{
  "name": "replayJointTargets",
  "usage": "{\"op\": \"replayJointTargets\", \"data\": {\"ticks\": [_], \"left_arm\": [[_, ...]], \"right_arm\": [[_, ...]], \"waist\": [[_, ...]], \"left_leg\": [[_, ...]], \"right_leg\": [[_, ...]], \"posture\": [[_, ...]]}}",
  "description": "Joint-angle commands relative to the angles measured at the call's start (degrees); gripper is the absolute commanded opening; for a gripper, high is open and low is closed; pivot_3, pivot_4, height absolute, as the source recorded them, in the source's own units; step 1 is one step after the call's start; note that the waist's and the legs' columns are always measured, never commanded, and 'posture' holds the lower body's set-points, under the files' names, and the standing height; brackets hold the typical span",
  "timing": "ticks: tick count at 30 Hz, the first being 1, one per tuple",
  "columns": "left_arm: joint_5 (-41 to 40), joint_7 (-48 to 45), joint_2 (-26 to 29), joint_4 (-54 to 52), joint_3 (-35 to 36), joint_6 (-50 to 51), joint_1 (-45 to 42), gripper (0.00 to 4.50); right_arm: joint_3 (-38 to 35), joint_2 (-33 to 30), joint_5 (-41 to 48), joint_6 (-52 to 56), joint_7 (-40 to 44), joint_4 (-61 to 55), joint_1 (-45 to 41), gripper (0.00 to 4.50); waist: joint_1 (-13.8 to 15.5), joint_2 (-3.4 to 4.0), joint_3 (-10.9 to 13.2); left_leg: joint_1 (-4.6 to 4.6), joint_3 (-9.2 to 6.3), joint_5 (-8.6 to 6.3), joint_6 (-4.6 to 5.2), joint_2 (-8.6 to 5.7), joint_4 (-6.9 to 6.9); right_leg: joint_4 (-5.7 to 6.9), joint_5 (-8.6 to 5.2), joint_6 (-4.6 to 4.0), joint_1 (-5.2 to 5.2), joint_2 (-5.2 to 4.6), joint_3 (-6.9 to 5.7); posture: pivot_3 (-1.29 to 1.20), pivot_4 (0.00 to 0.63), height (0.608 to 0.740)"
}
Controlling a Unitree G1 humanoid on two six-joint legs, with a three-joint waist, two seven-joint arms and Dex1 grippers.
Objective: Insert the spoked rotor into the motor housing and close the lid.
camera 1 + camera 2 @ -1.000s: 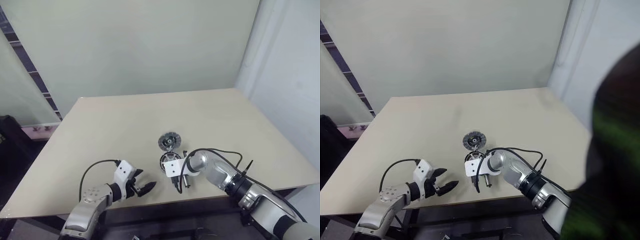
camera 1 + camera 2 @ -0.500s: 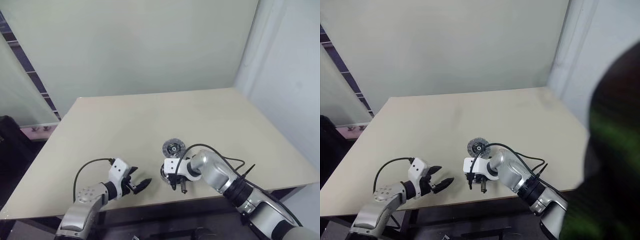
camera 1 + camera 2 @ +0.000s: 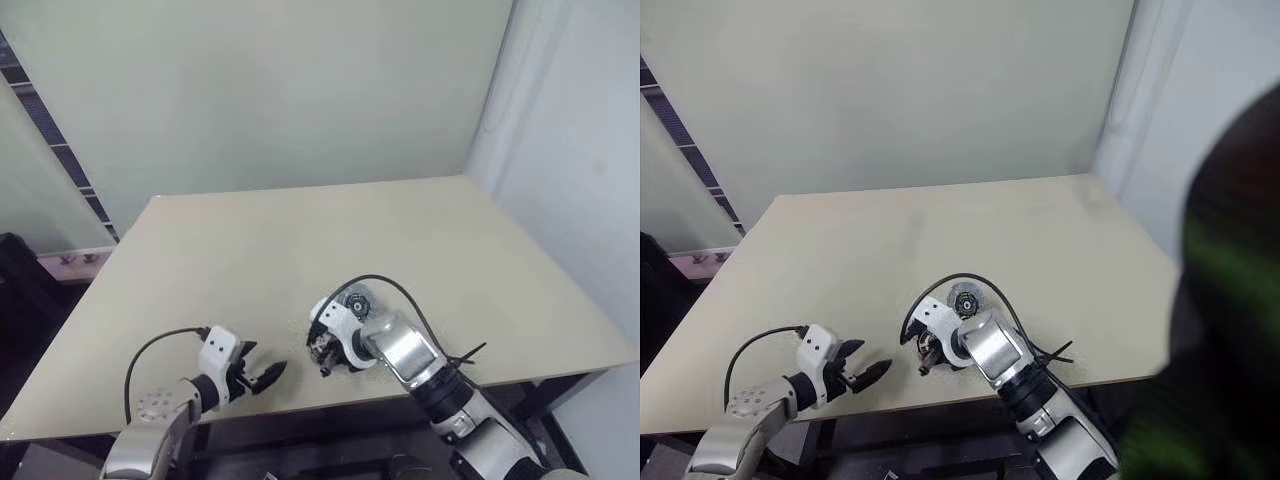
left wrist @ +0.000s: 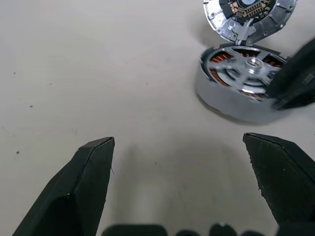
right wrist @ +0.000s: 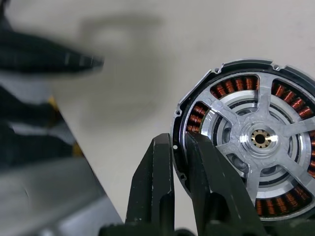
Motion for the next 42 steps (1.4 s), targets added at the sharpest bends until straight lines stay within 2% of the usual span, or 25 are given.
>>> {"op": "replayJointTargets", "data": {"ticks": [1,9,21,34,39,42], "left_arm": [[-0.52,0.47,-0.25,-2.77,0.48,-0.27,-0.36,4.50],[-0.21,0.41,-0.43,-2.60,-0.33,0.15,-1.08,4.50],[-0.16,0.42,-0.53,-2.77,-0.54,0.04,-1.08,4.50],[-0.09,0.30,-0.21,-2.84,-0.56,0.29,-1.20,4.50],[-0.16,0.11,0.18,-2.82,-0.26,0.54,-1.33,4.50],[-0.68,0.10,0.29,-2.77,0.41,0.80,-1.40,4.50]], "right_arm": [[-3.10,4.14,4.49,0.66,-2.84,-0.14,-2.12,0.09],[-8.33,8.31,9.83,1.95,-10.35,1.30,-2.69,0.09],[-6.34,7.57,15.35,-4.13,-17.07,0.93,-1.81,0.09],[-3.69,4.05,18.47,-6.38,-15.25,-3.50,-2.93,4.49],[-4.62,1.80,18.85,-9.99,-14.46,-9.30,-4.57,4.49],[-5.14,-3.10,15.24,-17.67,-15.93,-11.52,-7.08,4.49]], "waist": [[-0.03,0.00,0.00],[-0.02,0.01,0.01],[0.04,0.02,0.02],[0.03,0.03,0.02],[0.03,0.03,0.03],[0.08,0.05,0.04]], "left_leg": [[0.00,0.00,0.00,0.00,0.05,0.00],[-0.01,0.00,-0.07,-0.13,0.40,-0.04],[-0.02,0.01,-0.07,-0.13,0.42,-0.02],[-0.03,0.00,-0.07,-0.14,0.43,-0.11],[-0.04,0.00,-0.07,-0.14,0.44,-0.11],[-0.05,0.00,-0.07,-0.14,0.43,-0.14]], "right_leg": [[0.00,0.00,0.00,0.00,0.06,0.01],[-0.03,0.00,-0.02,-0.07,0.42,0.00],[-0.04,-0.01,-0.02,-0.06,0.45,0.02],[-0.11,-0.01,-0.03,-0.08,0.45,0.02],[-0.11,-0.02,-0.02,-0.09,0.45,0.01],[-0.14,-0.02,-0.02,-0.10,0.45,0.00]], "posture": [[0.00,0.000,0.740],[0.00,0.000,0.740],[0.00,0.000,0.740],[0.00,0.000,0.740],[0.00,0.000,0.740],[0.00,0.000,0.740]]}}
